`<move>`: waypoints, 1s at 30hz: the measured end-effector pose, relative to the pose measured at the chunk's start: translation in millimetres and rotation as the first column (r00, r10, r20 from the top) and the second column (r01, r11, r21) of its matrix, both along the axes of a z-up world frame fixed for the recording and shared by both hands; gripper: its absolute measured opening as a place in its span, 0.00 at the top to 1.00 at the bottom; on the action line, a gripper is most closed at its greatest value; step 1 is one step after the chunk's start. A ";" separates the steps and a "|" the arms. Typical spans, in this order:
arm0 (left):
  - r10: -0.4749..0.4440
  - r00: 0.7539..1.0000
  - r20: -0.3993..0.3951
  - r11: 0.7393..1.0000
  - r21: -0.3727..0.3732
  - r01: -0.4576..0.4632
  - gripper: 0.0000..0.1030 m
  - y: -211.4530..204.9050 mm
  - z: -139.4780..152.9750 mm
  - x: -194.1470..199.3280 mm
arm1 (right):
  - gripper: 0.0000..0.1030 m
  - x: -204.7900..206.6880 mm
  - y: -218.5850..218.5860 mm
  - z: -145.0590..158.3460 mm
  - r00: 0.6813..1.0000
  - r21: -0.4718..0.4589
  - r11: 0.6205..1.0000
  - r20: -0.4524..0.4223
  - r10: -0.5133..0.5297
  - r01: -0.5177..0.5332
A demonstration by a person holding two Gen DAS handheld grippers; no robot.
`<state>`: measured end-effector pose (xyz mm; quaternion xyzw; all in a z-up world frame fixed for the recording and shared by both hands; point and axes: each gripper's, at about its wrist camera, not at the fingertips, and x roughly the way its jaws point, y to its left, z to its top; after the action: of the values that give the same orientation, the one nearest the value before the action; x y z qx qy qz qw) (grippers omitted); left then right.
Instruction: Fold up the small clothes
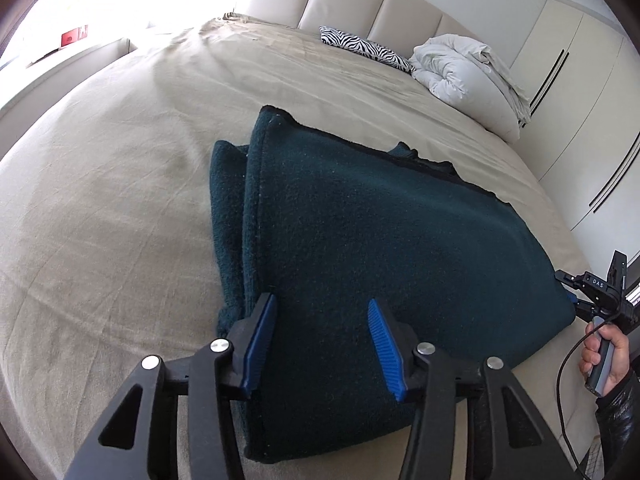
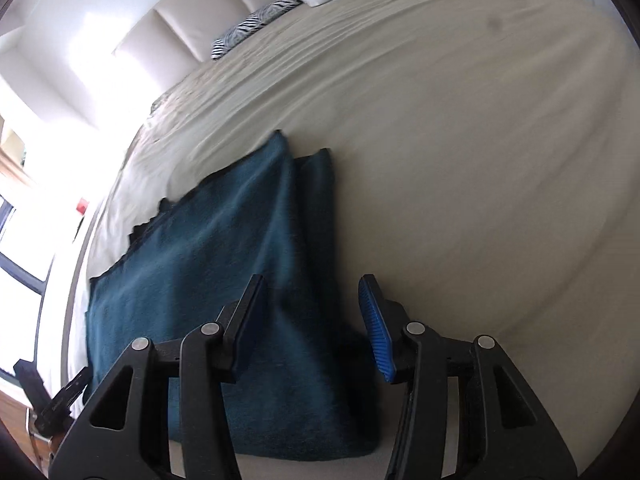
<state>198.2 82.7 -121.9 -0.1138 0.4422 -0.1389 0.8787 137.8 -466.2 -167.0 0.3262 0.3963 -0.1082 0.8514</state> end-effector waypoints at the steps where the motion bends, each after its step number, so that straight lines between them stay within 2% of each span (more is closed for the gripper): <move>1: 0.002 1.000 -0.002 1.000 -0.003 -0.002 0.53 1.1 0.2 -2.4 | 0.57 -6.4 -5.8 0.5 1.000 0.023 0.999 0.003 -0.025 0.025; 3: 0.008 1.000 0.000 1.000 0.003 -0.008 0.53 1.9 3.4 -9.3 | 0.55 -17.8 -5.4 11.4 0.998 0.003 0.998 0.006 -0.056 0.056; 4: 0.017 1.000 0.004 1.000 0.016 -0.017 0.53 0.3 7.3 -13.9 | 0.53 -21.1 0.3 18.4 0.999 0.015 0.999 0.036 -0.033 0.033; 7: 0.008 0.998 0.069 1.000 0.004 -0.008 0.52 -11.6 29.2 -28.9 | 0.53 -22.9 32.8 39.3 0.983 0.129 0.985 0.157 0.091 -0.112; 9: -0.028 0.995 0.098 0.999 -0.041 0.032 0.46 -26.7 40.0 -33.9 | 0.53 -14.0 68.4 48.9 0.954 0.199 0.950 0.230 0.193 -0.240; 11: -0.075 0.993 0.088 0.993 -0.082 0.082 0.46 -45.6 39.0 -33.0 | 0.53 -2.4 107.9 41.8 0.927 0.283 0.894 0.245 0.284 -0.348; 13: -0.107 0.991 0.075 0.990 -0.085 0.113 0.46 -63.0 29.3 -32.1 | 0.53 6.3 144.2 24.8 0.906 0.372 0.829 0.246 0.345 -0.417; 15: -0.109 0.994 0.017 0.991 -0.076 0.109 0.46 -71.7 11.0 -28.4 | 0.53 10.6 170.2 -1.4 0.901 0.455 0.777 0.214 0.378 -0.435; 17: -0.105 0.994 -0.016 0.993 -0.064 0.104 0.49 -68.7 -4.7 -28.8 | 0.53 10.9 186.8 -28.1 0.899 0.495 0.756 0.153 0.409 -0.428; 18: -0.106 0.994 -0.018 0.993 -0.061 0.105 0.57 -63.9 -9.3 -30.6 | 0.55 8.4 191.7 -38.4 0.904 0.494 0.763 0.134 0.407 -0.417; 20: -0.106 0.994 -0.024 0.991 -0.085 0.103 0.63 -51.3 -12.8 -33.6 | 0.68 1.7 178.7 -48.1 0.916 0.520 0.757 0.157 0.370 -0.395; 22: -0.103 0.994 -0.028 0.990 -0.097 0.100 0.65 -39.3 -13.7 -35.8 | 0.69 -6.7 150.3 -51.1 0.947 0.549 0.771 0.172 0.273 -0.322; 24: -0.097 0.995 -0.029 0.990 -0.101 0.094 0.72 -28.6 -15.7 -39.8 | 0.69 -14.6 113.9 -50.1 0.968 0.538 0.806 0.179 0.178 -0.247; 25: -0.095 0.995 -0.030 0.990 -0.112 0.091 0.72 -23.5 -16.6 -42.2 | 0.69 -21.1 98.3 -48.8 0.973 0.524 0.824 0.184 0.139 -0.217; 30: -0.071 0.997 -0.024 0.989 -0.132 0.068 0.72 -3.0 -16.2 -58.4 | 0.69 -54.2 35.1 -47.4 0.978 0.511 0.854 0.208 -0.014 -0.097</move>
<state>139.8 79.7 -138.2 -0.1579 0.4482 -0.1966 0.8576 83.6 -431.0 -214.4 0.5439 0.3283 0.0550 0.7703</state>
